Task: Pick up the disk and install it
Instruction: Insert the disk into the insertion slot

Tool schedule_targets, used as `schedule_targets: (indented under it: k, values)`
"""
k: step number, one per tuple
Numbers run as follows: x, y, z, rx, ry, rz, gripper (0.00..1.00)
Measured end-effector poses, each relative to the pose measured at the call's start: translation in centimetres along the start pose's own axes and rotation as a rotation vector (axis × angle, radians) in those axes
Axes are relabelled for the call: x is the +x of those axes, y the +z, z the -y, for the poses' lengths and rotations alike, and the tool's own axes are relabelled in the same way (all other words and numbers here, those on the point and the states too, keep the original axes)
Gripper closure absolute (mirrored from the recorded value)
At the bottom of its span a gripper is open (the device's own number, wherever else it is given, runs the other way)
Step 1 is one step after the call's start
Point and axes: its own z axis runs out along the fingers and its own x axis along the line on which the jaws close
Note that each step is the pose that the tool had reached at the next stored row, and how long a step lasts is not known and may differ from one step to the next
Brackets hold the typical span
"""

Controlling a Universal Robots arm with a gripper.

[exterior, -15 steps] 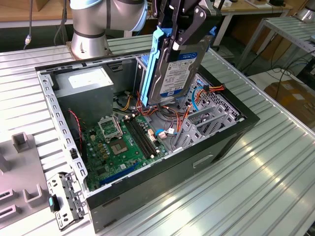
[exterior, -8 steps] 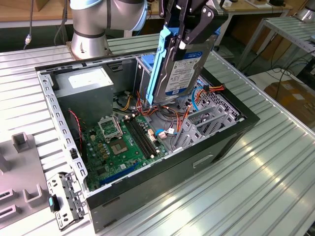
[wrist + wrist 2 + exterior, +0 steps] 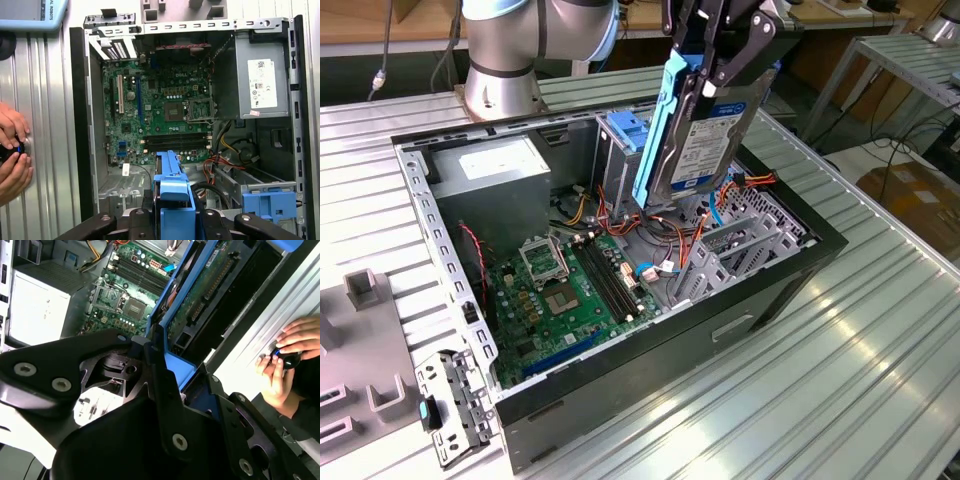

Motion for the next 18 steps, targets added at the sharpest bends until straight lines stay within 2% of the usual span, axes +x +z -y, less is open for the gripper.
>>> schedule_targets:
  k: [3, 7, 10, 11, 12, 13, 17, 18]
  values:
    - [0.15, 0.05, 0.13, 0.0, 0.0, -0.0005, 0.63]
    - [1.58, 0.25, 0.56, 0.0001, 0.0, -0.0011, 0.63]
    - [2.4, 0.39, 0.83, 0.0002, 0.0, -0.0017, 0.63]
    - [2.66, 0.43, 1.04, 0.0085, 0.0, -0.0013, 0.63]
    - [2.8, 0.51, 1.12, 0.0216, 0.0, -0.0001, 0.63]
    - [2.82, 0.54, 1.15, 0.0251, 0.0, 0.0, 0.63]
    - [2.83, 0.55, 1.45, 0.0253, 0.0, -0.0002, 0.63]
    - [2.8, 0.55, 1.78, 0.0253, 0.0, -0.0002, 0.63]
